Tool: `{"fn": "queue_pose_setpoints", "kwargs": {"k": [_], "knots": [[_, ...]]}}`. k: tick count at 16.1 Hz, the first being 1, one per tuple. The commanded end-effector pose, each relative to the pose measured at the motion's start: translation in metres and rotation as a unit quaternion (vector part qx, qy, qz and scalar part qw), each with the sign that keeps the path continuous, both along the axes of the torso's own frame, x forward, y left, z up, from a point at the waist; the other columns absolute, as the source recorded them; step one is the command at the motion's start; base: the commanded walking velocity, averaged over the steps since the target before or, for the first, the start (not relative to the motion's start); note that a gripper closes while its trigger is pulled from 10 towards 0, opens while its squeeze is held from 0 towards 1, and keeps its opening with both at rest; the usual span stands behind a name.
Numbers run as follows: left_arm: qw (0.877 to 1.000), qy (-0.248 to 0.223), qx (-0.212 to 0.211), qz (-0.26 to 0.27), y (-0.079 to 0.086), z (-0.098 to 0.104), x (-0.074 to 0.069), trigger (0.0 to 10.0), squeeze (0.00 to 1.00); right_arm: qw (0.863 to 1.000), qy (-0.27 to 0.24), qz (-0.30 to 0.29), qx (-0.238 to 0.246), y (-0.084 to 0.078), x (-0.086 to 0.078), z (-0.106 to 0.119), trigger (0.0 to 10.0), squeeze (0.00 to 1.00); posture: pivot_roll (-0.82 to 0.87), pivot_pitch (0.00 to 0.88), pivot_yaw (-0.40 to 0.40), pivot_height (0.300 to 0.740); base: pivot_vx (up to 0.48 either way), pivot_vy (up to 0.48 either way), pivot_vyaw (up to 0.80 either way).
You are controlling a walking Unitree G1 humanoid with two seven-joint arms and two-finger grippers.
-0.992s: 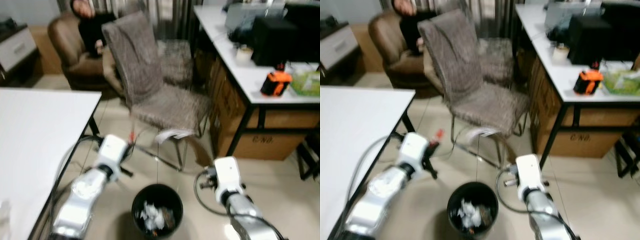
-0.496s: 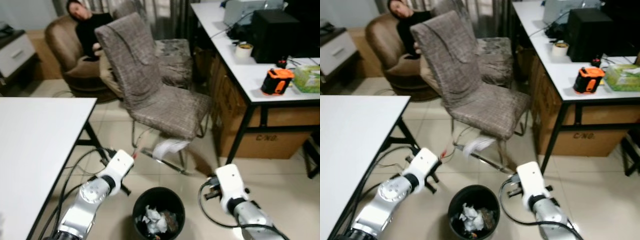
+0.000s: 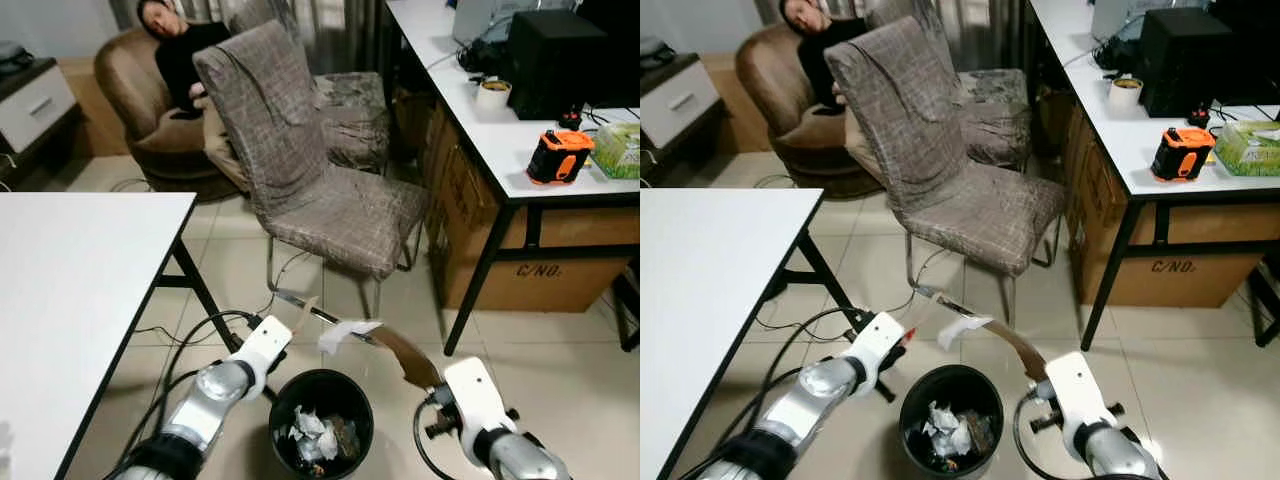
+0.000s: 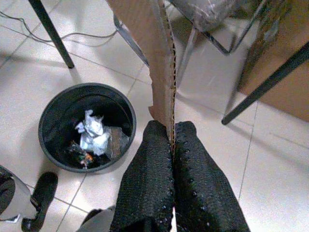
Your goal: Picking trash to rubbish bin
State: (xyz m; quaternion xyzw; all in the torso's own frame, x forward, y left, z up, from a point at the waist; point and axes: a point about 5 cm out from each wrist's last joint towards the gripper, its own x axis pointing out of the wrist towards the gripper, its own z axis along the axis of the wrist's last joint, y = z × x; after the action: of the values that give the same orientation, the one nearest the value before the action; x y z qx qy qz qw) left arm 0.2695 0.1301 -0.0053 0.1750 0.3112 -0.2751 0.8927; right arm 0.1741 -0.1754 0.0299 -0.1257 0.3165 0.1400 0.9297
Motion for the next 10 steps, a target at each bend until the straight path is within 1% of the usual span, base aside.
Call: {"fn": "queue_pose_setpoints", "kwargs": {"k": [1, 2, 3, 4, 5, 7, 8, 10], "knots": [[1.0, 0.004, -0.01, 0.014, 0.002, 0.001, 0.005, 10.0, 0.0, 1.0, -0.014, 0.0, -0.002, 0.001, 0.001, 0.007, 10.0, 0.0, -0.18, 0.049, 0.087, 0.74, 0.0, 0.0, 0.0], [1.0, 0.004, -0.003, 0.004, -0.003, 0.0, 0.007, 10.0, 0.0, 1.0, -0.009, -0.009, -0.012, -0.001, -0.001, 0.006, 10.0, 0.0, -0.18, 0.059, 0.085, 0.74, 0.0, 0.0, 0.0], [1.0, 0.0, 0.01, -0.003, -0.006, -0.002, 0.01, 10.0, 0.0, 0.999, 0.01, -0.026, -0.031, -0.006, -0.005, 0.004, 10.0, 0.0, -0.18, 0.066, 0.085, 0.74, 0.0, 0.0, 0.0], [1.0, -0.001, 0.012, -0.007, -0.008, -0.001, 0.011, 10.0, 0.0, 0.999, 0.017, -0.031, -0.039, -0.008, -0.007, 0.004, 10.0, 0.0, -0.18, 0.071, 0.083, 0.74, 0.0, 0.0, 0.0], [1.0, -0.005, 0.022, -0.018, -0.011, 0.0, 0.015, 10.0, 0.0, 0.999, 0.028, -0.028, -0.035, -0.008, -0.011, 0.004, 10.0, 0.0, -0.18, 0.077, 0.079, 0.74, 0.0, 0.0, 0.0], [0.998, -0.008, 0.044, -0.033, -0.009, 0.0, 0.017, 10.0, 0.0, 0.999, 0.04, -0.008, -0.02, -0.004, -0.017, 0.004, 10.0, 0.0, -0.18, 0.083, 0.07, 0.74, 0.0, 0.0, 0.0], [0.998, -0.007, 0.048, -0.03, -0.007, -0.002, 0.017, 10.0, 0.0, 0.999, 0.048, 0.005, -0.02, -0.004, -0.019, 0.003, 10.0, 0.0, -0.18, 0.082, 0.069, 0.74, 0.0, 0.0, 0.0], [0.998, -0.002, 0.051, -0.04, -0.007, -0.005, 0.016, 10.0, 0.0, 0.998, 0.055, 0.01, -0.025, -0.005, -0.019, 0.003, 10.0, 0.0, -0.18, 0.078, 0.062, 0.74, 0.0, 0.0, 0.0]]}}
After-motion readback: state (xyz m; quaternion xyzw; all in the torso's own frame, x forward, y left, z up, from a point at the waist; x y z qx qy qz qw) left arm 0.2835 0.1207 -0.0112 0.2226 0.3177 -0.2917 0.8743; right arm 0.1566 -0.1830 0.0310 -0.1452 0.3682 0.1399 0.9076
